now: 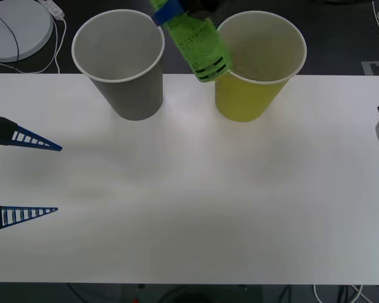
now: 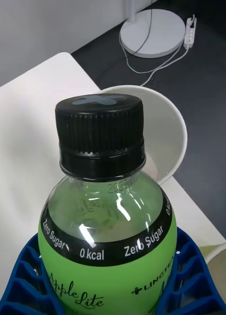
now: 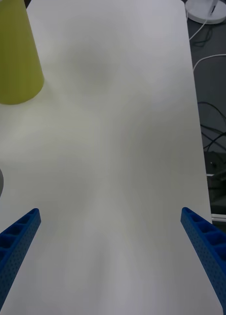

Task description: Put the can into the green bin and the plastic bottle into the gray bin

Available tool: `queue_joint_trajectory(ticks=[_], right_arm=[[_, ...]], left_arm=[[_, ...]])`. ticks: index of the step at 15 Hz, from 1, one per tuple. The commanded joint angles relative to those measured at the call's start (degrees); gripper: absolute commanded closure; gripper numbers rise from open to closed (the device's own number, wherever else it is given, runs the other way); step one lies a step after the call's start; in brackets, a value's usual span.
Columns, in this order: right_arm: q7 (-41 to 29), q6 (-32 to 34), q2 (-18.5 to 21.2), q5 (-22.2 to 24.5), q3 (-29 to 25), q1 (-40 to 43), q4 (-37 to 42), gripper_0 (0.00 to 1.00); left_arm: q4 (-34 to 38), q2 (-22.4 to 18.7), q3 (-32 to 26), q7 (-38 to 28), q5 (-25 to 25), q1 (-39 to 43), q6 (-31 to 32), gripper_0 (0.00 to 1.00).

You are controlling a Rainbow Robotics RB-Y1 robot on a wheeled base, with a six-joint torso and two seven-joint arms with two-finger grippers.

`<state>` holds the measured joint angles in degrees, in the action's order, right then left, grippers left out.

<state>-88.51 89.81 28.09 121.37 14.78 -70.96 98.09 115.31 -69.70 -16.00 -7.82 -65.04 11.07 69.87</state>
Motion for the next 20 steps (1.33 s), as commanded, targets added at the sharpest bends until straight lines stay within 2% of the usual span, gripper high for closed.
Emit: queue_joint_trajectory(ticks=[1, 10, 14, 20], right_arm=[[0.0, 0.0, -2.9, 2.3, 1.5, -4.3, -6.2, 1.00], [0.0, 0.2, -9.8, 7.5, 5.1, -13.0, -20.0, 1.00], [0.0, 0.2, -13.4, 10.4, 5.1, -16.8, -26.8, 1.00], [0.0, -4.2, -17.7, 13.4, 5.1, -20.9, -37.0, 1.00]], left_arm=[[0.0, 0.0, 0.0, 0.0, 0.0, 0.0, 0.0, 0.00], [0.0, 0.0, 0.0, 0.0, 0.0, 0.0, 0.0, 0.00], [0.0, 0.0, 0.0, 0.0, 0.0, 0.0, 0.0, 0.00], [0.0, 0.0, 0.0, 0.0, 0.0, 0.0, 0.0, 0.00]])
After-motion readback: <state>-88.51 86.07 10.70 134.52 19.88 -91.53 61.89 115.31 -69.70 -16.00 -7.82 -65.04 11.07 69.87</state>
